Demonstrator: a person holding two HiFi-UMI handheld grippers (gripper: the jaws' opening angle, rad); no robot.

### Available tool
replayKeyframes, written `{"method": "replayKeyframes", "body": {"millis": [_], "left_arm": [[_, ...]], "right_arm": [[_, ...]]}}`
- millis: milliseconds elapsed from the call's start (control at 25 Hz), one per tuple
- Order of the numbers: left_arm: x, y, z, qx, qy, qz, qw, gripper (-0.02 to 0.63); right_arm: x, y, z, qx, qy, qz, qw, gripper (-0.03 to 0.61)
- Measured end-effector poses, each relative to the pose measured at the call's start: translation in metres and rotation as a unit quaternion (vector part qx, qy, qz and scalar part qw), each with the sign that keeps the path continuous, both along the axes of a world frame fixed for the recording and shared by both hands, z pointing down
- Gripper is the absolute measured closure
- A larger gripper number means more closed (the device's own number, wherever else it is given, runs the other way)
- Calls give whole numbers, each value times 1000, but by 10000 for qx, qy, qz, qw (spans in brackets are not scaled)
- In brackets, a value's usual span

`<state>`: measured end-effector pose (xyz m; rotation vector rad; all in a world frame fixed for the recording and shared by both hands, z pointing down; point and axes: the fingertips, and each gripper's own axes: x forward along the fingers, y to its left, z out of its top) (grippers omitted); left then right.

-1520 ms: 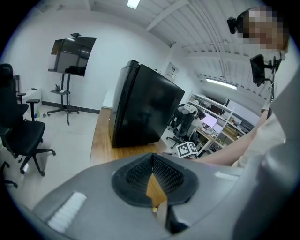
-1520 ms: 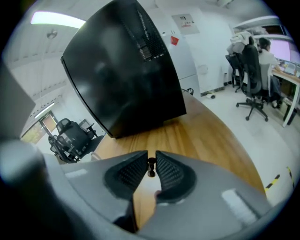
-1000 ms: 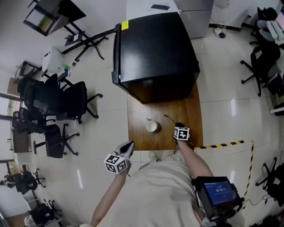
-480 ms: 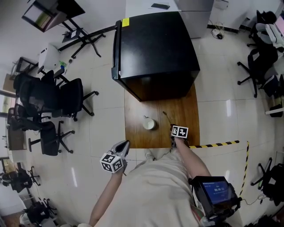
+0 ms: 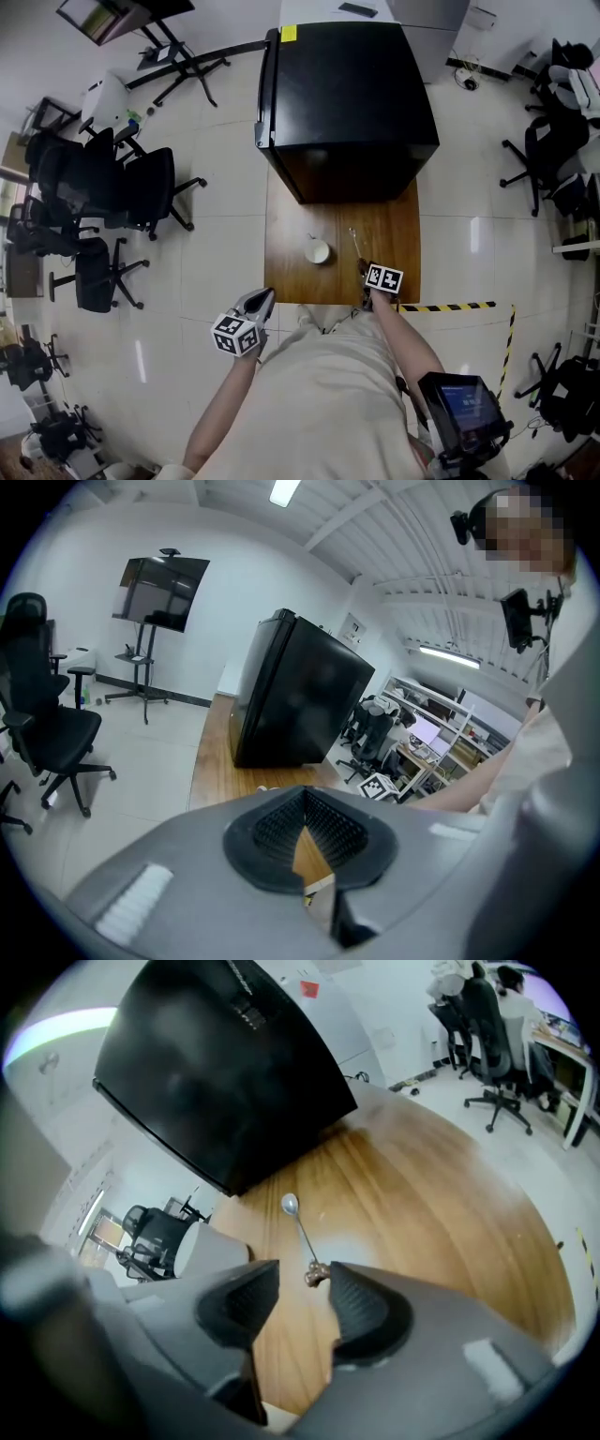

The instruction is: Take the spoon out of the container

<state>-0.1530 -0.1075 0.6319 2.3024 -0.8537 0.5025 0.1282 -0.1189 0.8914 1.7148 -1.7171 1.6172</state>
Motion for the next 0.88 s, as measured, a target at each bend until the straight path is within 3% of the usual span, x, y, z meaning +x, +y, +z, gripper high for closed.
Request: {"method": "replayKeyframes", "body": {"millis": [160,360,520,640,760,880], "left_arm": [[-5,-3,1,27,210,-80,9997,630],[-13,6,1,176,373,91,9991,630],[-11,16,-1,368,580,347,9970,630],[-8,24,1,493,679,601,9947,632],[-4,28,1,512,1016,855,9898,632],[3,38,-9,519,1604,1227,9780,632]], "right_arm": [[-1,6,-26,214,226,-255,9992,419],[-2,8,-79,664,65,138,9977,419],[-9,0,-131,1139,567,-418,9910,419],[-5,3,-161,1331,862,-426,9864,420],[-5,10,-185,1418,1137,-389,9826,425],[-5,26,-209,1485,1175,-177,9818,434]]}}
